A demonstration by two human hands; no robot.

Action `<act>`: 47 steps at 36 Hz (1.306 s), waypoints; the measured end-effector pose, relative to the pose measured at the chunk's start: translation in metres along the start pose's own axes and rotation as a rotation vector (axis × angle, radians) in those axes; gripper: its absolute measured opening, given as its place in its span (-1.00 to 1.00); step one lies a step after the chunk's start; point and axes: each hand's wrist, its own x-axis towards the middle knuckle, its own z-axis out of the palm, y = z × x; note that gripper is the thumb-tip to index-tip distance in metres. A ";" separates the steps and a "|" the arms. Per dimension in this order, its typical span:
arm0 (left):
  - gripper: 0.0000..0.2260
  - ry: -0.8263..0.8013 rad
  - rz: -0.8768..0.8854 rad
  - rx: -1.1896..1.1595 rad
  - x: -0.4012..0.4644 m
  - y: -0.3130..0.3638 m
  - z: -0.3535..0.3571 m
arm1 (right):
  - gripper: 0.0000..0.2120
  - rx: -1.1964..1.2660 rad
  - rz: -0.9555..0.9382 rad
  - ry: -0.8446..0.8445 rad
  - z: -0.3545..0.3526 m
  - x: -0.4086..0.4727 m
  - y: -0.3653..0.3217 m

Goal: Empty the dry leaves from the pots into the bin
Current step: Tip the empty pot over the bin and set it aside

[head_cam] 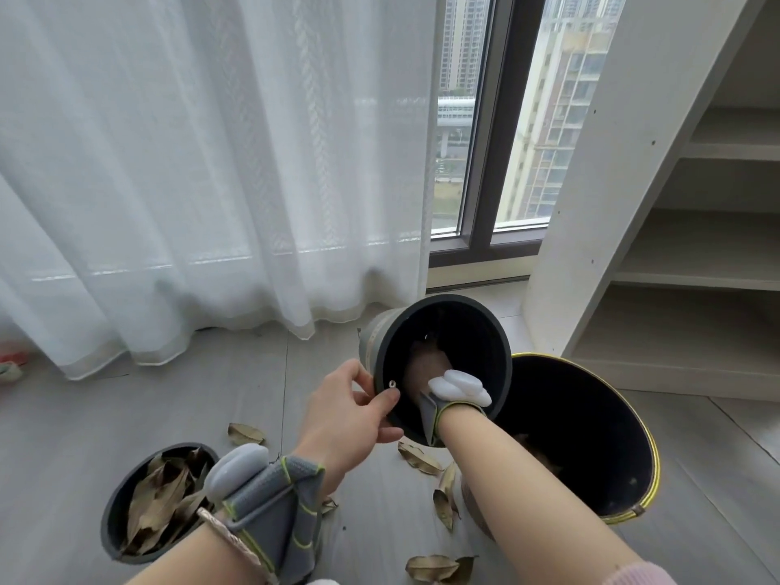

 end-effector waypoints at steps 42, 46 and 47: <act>-0.79 0.136 -0.036 0.166 0.033 -0.027 0.036 | -0.93 0.386 0.350 -0.141 -0.019 -0.058 0.214; -0.80 0.139 0.020 0.165 0.033 -0.021 0.047 | -0.88 0.435 0.379 -0.147 -0.017 -0.052 0.223; -0.81 0.139 0.038 0.161 0.032 -0.019 0.050 | -0.88 0.440 0.385 -0.145 -0.017 -0.051 0.225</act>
